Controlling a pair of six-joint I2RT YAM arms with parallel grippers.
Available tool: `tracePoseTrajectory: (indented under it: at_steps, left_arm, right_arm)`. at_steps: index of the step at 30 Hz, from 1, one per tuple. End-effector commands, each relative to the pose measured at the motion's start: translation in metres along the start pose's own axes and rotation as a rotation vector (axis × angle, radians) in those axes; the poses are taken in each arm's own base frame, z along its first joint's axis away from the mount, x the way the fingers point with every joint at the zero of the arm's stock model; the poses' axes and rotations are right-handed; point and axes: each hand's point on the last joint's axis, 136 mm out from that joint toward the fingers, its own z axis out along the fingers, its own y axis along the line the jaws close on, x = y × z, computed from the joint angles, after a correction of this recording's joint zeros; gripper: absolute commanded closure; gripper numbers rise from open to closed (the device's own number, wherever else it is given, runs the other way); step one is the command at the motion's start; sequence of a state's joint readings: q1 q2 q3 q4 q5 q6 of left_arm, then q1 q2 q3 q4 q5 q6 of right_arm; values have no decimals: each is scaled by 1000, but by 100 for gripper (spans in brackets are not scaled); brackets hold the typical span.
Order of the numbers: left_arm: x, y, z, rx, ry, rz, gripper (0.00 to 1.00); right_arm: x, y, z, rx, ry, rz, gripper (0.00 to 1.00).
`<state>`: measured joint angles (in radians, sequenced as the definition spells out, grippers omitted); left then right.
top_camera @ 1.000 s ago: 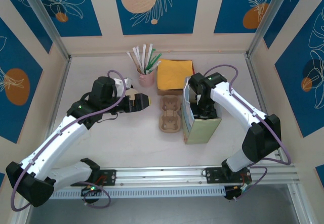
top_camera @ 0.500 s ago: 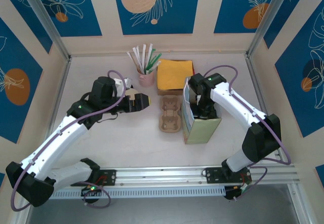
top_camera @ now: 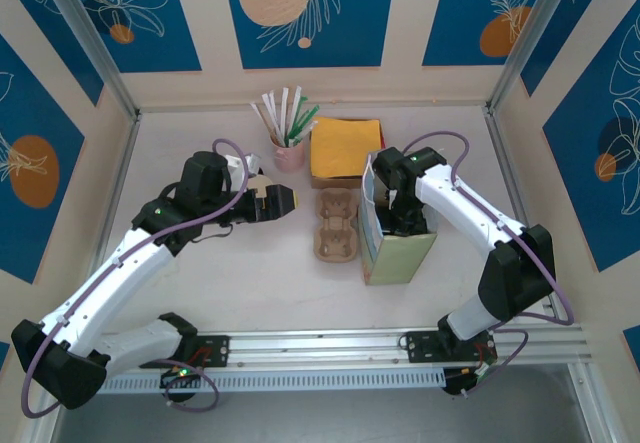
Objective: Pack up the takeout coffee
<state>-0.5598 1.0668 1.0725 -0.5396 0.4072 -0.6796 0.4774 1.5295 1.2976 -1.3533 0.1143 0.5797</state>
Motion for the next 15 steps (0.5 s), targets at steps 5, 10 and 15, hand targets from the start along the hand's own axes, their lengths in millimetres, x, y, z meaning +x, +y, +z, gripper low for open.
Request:
tracePoseTrajectory:
  at_steps: [5, 10, 15]
  left_arm:
    - [-5, -13, -8, 31, -17, 20, 0]
    - [-5, -12, -8, 30, -17, 19, 0]
    - [-4, -12, -8, 28, -16, 19, 0]
  right_arm:
    - [1, 0, 12, -2, 34, -1, 43]
    - [1, 0, 12, -3, 34, -1, 43]
    - [1, -1, 11, -2, 36, 0, 43]
